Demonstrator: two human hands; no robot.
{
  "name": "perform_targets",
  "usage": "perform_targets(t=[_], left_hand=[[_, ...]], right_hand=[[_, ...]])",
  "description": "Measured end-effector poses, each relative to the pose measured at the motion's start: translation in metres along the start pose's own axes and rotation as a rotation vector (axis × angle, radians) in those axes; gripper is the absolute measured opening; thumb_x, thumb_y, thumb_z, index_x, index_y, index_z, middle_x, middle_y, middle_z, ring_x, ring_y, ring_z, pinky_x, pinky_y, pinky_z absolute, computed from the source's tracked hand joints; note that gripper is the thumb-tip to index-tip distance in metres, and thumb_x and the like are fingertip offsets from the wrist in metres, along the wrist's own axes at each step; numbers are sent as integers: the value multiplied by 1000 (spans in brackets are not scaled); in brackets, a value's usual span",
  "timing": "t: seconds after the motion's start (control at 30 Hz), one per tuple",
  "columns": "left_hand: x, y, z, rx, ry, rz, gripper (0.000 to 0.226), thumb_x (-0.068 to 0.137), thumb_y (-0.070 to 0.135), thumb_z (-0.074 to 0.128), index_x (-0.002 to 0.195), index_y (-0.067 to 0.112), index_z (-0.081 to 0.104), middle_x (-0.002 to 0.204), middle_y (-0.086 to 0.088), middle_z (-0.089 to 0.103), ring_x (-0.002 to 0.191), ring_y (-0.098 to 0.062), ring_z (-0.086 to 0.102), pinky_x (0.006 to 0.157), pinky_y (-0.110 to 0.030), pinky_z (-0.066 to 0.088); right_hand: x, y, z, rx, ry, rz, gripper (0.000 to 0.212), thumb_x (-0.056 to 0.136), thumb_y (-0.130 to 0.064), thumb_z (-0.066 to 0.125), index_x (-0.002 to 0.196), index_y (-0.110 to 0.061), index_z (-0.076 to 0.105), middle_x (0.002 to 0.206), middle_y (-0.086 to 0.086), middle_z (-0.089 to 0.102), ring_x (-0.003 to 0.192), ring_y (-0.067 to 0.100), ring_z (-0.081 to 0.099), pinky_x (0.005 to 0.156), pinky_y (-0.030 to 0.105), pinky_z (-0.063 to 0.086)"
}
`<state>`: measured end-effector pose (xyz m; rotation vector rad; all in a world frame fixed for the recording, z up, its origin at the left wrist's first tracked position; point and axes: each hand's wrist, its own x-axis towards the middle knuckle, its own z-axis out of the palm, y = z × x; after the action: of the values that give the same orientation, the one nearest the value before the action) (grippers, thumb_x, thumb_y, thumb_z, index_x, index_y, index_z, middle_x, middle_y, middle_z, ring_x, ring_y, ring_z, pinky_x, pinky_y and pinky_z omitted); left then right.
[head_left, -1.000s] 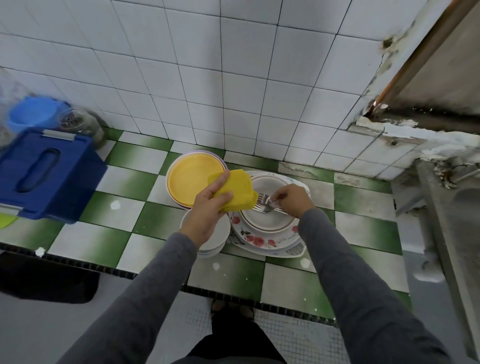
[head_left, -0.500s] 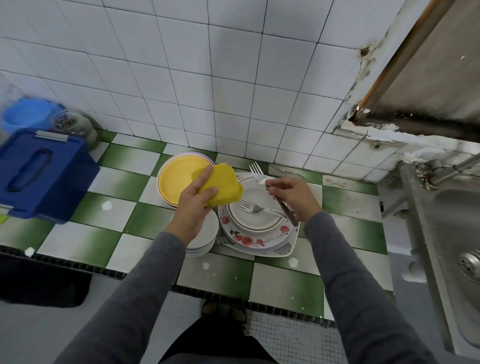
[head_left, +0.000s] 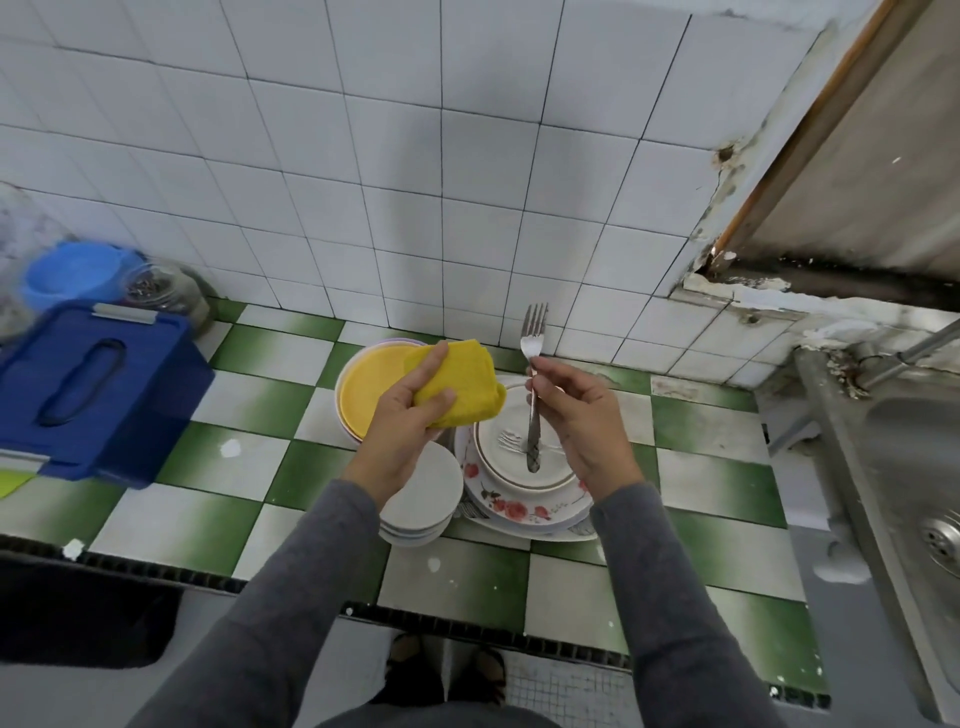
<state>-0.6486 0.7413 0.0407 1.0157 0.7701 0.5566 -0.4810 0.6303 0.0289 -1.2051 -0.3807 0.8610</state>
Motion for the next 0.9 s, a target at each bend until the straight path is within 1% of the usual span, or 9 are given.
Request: perform_targets(t=[0.1, 0.17, 0.23, 0.33, 0.4, 0.5, 0.63, 0.77, 0.9], left_hand=[[4, 4, -4, 33, -46, 15, 53, 95, 3, 58, 132, 42, 55, 147, 3, 39, 125, -22, 49, 97, -36, 52], [6, 5, -4, 34, -72, 27, 53, 95, 4, 59, 131, 43, 55, 141, 6, 43, 120, -17, 52, 89, -29, 55], [8, 6, -3, 37, -88, 44, 54, 95, 3, 59, 131, 43, 55, 135, 10, 46, 117, -15, 54, 84, -25, 55], [13, 5, -3, 50, -111, 70, 55, 94, 2, 59, 131, 43, 55, 137, 9, 49, 118, -17, 56, 86, -26, 55], [16, 5, -3, 51, -129, 76, 57, 94, -1, 58, 132, 42, 55, 137, 7, 53, 118, -19, 59, 88, -28, 55], [22, 7, -2, 26, -149, 91, 58, 95, -4, 56, 131, 42, 57, 136, 3, 59, 120, -21, 62, 94, -32, 54], [30, 15, -8, 55, -144, 124, 56, 96, 0, 56, 130, 45, 57, 139, 1, 58, 122, -20, 61, 99, -37, 53], [30, 14, -9, 103, -194, 149, 59, 96, -1, 56, 134, 44, 54, 134, 9, 61, 122, -16, 61, 99, -33, 53], [31, 19, -7, 147, -238, 156, 59, 96, -2, 55, 138, 40, 51, 141, 5, 57, 123, -13, 60, 98, -31, 52]], right_hand=[[-4, -1, 14, 38, 5, 1, 27, 90, 11, 59, 105, -8, 71, 90, -1, 76, 84, 13, 69, 81, 25, 57], [-5, -1, 20, 26, 2, 5, 26, 90, 11, 59, 104, -9, 71, 90, -2, 77, 84, 12, 70, 78, 24, 57], [-6, -1, 25, -16, -10, 6, 25, 91, 10, 60, 104, -8, 71, 89, -2, 77, 83, 11, 70, 75, 22, 56], [-6, -3, 32, -95, -29, 13, 23, 90, 9, 63, 104, -7, 72, 85, -1, 76, 78, 11, 69, 74, 21, 55], [-5, -5, 36, -178, -37, 21, 23, 89, 8, 65, 99, -11, 75, 81, -1, 75, 76, 11, 68, 74, 21, 55], [-6, -4, 41, -258, -27, 53, 26, 88, 8, 67, 93, -15, 77, 81, 2, 76, 76, 14, 69, 77, 25, 58], [-12, 3, 42, -274, -17, 83, 27, 88, 8, 67, 92, -17, 77, 83, 1, 77, 76, 13, 69, 73, 24, 56], [-9, 0, 49, -251, 9, 58, 25, 88, 8, 67, 95, -14, 76, 84, 4, 76, 75, 14, 70, 72, 22, 57], [-3, -5, 51, -234, 24, 30, 24, 88, 7, 67, 98, -13, 76, 83, 4, 76, 74, 14, 69, 71, 23, 57]])
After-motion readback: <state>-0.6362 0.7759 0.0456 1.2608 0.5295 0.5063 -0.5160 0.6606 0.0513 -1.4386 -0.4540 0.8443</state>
